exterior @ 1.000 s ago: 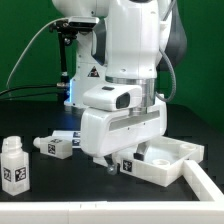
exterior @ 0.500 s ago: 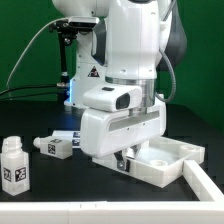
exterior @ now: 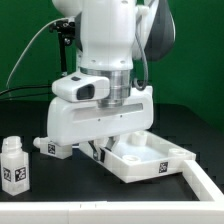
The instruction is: Assemble square table
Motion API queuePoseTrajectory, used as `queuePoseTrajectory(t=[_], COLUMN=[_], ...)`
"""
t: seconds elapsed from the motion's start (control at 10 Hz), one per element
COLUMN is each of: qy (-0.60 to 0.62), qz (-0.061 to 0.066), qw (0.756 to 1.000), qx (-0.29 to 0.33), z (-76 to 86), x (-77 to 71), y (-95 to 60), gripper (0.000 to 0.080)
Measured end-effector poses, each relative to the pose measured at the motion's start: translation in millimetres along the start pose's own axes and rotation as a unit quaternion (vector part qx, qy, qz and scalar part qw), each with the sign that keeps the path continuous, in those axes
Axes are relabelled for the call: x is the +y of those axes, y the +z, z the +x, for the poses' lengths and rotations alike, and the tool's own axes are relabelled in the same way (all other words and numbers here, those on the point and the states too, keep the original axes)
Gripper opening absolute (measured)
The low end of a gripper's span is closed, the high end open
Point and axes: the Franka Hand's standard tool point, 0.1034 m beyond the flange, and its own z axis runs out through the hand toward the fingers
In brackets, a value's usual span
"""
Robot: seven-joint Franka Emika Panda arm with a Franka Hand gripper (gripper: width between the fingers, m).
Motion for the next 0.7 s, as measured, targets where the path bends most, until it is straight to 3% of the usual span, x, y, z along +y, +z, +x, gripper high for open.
queuePoseTrajectory(t=[0.1,0.5,0.6,0.7], qy=[0.038,0.025,0.044,0.073], qz=[0.022,0.026,0.038,0.059], qw=[0.998,0.998,0.997,0.992], qx=[-0.038,-0.048,-0.059,-0.078], z=[-0.8,-1.4,-4.6,-6.4], x=[-1.9,-1.9,-1.3,6.6], y=[-8.2,-8.2,-10.5,-23.3], gripper=[0.0051,0.0051,0.0051,0.0051])
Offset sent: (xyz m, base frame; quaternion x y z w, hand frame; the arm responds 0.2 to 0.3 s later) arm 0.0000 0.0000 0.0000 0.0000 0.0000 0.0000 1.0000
